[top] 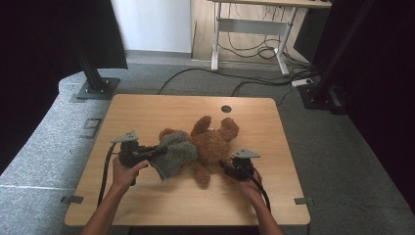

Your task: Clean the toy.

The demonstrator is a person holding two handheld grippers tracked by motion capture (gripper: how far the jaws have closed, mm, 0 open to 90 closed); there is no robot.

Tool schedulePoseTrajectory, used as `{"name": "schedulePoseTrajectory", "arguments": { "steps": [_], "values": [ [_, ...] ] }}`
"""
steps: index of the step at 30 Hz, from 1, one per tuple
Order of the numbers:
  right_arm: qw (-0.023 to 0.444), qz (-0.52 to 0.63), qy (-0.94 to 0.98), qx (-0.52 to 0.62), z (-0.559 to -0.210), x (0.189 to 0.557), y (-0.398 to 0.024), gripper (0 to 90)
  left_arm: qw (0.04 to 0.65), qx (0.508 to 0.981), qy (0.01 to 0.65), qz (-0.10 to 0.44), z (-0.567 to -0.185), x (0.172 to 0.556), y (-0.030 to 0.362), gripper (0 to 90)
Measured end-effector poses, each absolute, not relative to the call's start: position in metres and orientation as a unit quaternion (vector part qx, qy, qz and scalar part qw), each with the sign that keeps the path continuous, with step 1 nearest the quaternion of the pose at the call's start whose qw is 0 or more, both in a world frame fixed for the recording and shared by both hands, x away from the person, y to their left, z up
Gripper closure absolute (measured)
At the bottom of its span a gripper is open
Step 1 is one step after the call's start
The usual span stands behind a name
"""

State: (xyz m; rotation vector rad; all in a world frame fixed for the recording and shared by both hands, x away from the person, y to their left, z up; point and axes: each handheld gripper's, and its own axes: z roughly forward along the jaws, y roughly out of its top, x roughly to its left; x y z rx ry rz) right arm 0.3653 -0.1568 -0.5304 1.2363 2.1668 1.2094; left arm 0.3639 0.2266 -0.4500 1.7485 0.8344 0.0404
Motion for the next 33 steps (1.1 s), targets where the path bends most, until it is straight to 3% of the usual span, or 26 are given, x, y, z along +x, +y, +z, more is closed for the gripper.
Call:
{"name": "schedulePoseTrajectory", "arguments": {
  "steps": [21, 33],
  "values": [
    [0.182, 0.435, 0.763, 0.443, -0.533, 0.365, -0.158, 61.7, 0.561, 0.759, 0.329, 0.016, -0.427, 0.406, 0.162, 79.1],
    [0.184, 0.435, 0.763, 0.441, -0.534, 0.364, -0.157, 61.7, 0.542, 0.769, 0.338, 0.013, -0.432, 0.433, 0.137, 78.8]
  ]
}}
